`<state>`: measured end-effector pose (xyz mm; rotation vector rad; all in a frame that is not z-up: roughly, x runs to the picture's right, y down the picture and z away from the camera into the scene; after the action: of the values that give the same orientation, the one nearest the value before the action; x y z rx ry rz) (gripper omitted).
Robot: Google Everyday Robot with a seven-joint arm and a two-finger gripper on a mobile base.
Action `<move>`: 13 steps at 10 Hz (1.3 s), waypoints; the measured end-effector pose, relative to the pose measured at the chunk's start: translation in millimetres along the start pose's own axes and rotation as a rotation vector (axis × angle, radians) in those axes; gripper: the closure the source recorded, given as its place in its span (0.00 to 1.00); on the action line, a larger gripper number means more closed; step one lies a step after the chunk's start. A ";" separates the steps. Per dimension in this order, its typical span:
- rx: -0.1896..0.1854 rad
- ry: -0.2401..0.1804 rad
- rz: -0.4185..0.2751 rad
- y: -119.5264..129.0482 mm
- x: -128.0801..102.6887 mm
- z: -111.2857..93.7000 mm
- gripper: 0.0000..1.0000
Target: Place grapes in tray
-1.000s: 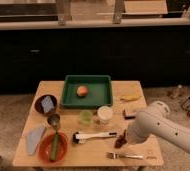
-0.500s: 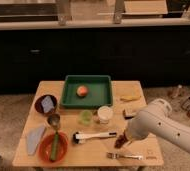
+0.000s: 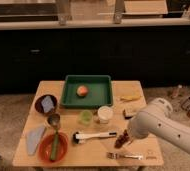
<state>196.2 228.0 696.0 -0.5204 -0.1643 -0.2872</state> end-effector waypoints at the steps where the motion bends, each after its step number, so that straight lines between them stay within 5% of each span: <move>1: -0.002 0.002 0.009 1.8 3.3 2.2 0.20; 13: -0.108 -0.028 0.022 2.0 42.2 57.8 0.20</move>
<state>232.1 249.6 754.1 -0.6332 -0.1708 -0.2684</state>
